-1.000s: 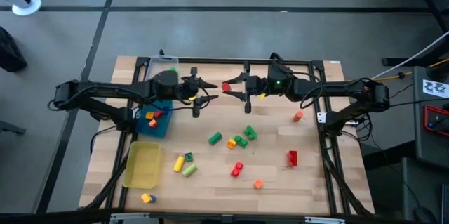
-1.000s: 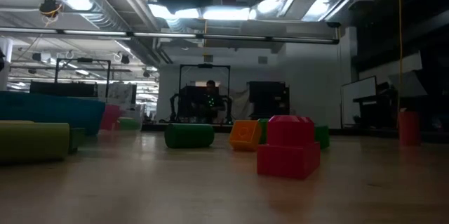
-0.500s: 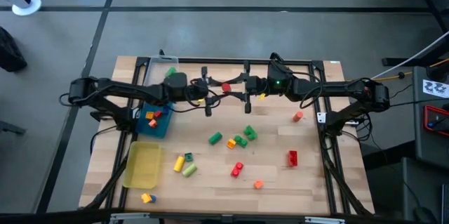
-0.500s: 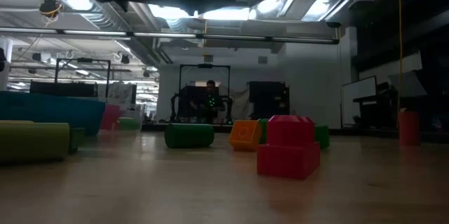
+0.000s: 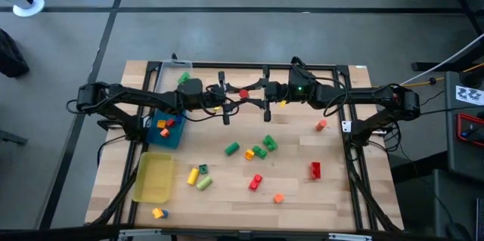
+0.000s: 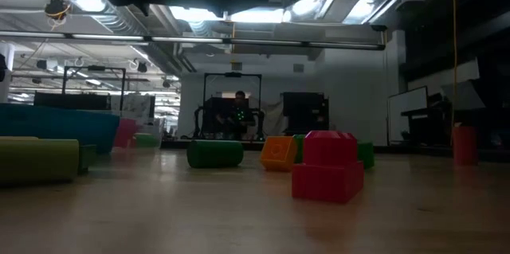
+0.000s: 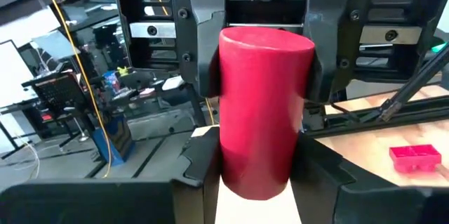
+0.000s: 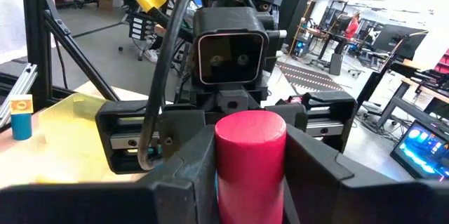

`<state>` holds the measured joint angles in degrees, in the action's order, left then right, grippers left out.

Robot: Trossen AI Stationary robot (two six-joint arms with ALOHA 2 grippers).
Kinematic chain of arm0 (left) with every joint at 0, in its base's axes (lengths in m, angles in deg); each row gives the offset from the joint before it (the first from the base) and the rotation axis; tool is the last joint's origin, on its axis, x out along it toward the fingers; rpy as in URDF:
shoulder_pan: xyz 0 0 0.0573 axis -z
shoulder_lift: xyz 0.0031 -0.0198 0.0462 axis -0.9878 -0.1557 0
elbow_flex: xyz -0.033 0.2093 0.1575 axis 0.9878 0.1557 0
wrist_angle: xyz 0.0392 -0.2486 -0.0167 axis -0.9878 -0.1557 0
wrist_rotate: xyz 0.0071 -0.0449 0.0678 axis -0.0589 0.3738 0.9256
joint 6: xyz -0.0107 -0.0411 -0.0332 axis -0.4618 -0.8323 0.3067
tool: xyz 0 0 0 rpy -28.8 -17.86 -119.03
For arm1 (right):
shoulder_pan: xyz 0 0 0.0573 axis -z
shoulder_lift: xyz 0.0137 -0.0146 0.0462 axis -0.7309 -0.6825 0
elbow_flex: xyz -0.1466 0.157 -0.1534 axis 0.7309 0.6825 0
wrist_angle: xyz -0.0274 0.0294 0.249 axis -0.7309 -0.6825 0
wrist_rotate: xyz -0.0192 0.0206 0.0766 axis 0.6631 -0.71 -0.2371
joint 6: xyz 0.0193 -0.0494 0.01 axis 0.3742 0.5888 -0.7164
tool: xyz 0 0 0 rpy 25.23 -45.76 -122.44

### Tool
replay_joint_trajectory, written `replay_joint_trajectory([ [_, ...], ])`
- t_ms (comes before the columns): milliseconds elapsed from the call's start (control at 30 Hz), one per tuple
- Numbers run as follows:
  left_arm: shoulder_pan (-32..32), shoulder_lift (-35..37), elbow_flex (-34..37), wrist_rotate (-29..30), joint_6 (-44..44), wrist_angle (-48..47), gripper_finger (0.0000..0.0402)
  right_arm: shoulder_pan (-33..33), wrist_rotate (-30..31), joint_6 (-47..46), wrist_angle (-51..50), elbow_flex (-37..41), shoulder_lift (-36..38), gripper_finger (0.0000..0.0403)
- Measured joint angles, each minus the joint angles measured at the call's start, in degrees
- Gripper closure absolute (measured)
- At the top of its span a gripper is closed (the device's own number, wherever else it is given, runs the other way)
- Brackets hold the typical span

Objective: Sort blocks by size
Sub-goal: Put the red cylindrical block into the yellow bin

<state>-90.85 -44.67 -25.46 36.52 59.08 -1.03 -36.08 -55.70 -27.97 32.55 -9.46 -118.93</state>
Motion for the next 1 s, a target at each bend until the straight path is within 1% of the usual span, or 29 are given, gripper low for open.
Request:
replay_joint_trajectory([
  [300, 0.00, 0.00, 0.00, 0.02, -0.35, -0.70, 0.0284, 0.00, 0.57, 0.03, -0.54, 0.00, 0.00, 0.0259],
  [367, 0.00, 0.02, -0.02, 0.02, -0.33, -0.74, 0.0284, 0.00, 0.57, 1.13, -0.64, 0.00, 0.00, 0.0252],
  [567, 0.01, 0.03, -0.02, 0.01, -3.04, -1.19, 0.0284, 0.02, 0.57, 2.24, -0.92, 0.00, 0.00, 0.0191],
  [667, 0.00, 0.50, 0.00, 0.02, -3.09, -3.75, 0.0284, 0.06, 0.64, 4.66, -1.00, 0.00, 0.23, 0.0161],
  [767, 0.02, 2.06, 0.02, 0.03, -3.16, -8.03, 0.0284, 0.57, 0.55, 7.16, -1.28, 0.00, 1.81, 0.0139],
  [867, 0.13, 5.72, 0.02, 0.04, -4.36, -15.62, 0.0284, 1.49, 0.50, 7.71, -4.95, 0.00, 5.08, 0.0125],
  [1000, 1.11, 13.50, 0.02, 0.08, -9.03, -33.68, 0.0284, 3.10, 0.22, 7.75, -13.87, -0.03, 11.18, 0.0119],
])
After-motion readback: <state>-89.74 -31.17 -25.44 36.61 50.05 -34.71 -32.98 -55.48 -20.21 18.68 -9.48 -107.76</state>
